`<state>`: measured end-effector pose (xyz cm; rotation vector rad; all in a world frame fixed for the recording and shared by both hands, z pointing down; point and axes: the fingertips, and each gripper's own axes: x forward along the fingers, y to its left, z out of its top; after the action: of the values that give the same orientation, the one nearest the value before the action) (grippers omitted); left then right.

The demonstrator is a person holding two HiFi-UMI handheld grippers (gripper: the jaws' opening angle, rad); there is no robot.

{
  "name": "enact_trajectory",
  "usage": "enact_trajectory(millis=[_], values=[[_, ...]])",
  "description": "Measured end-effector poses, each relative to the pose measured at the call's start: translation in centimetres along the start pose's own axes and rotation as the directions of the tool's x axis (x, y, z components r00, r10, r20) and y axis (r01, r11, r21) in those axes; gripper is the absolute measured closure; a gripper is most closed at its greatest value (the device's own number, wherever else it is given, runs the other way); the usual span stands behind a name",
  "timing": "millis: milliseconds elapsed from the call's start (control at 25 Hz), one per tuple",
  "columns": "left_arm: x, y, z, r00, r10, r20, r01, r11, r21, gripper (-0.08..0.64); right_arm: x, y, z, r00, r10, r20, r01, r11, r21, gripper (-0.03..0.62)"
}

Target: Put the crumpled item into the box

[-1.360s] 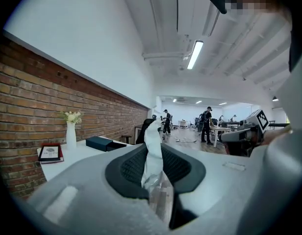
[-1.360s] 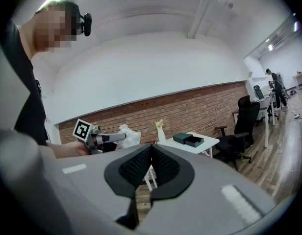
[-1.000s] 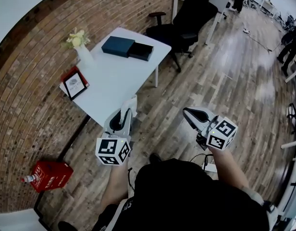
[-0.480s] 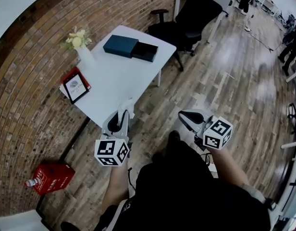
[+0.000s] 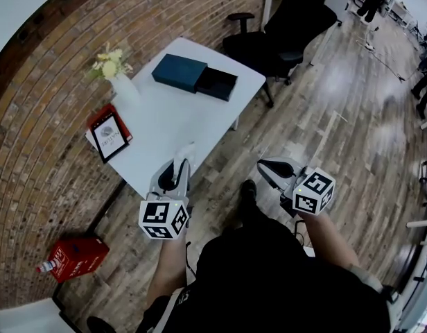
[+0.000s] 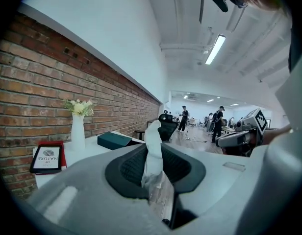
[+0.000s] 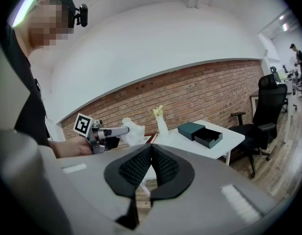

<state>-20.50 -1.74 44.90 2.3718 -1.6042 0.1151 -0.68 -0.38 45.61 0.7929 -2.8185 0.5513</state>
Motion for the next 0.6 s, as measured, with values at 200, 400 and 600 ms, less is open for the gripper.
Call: enact_trajectory(millis=[200, 400, 600], values=[[5.2, 1.6, 1.2, 1.000, 0.022, -0.018, -0.022, 1.000, 0.000, 0.482, 3.1, -5.2, 2.3, 0.999, 0.031, -0.009, -0.031, 0.999, 0.017, 0.591], [11.0, 3.2, 3.2, 0.998, 0.059, -0.032, -0.059, 0.998, 0.005, 0.482, 6.2, -10.5, 5.5, 0.996, 0.084, -0.011, -0.084, 0.996, 0.009, 0.591], [16.3, 3.8, 5.1, 0.996, 0.081, -0.045, -0.081, 0.997, 0.010, 0.482, 8.3, -16.3, 7.3, 0.993, 0.114, -0.013, -0.113, 0.993, 0.033, 0.592]])
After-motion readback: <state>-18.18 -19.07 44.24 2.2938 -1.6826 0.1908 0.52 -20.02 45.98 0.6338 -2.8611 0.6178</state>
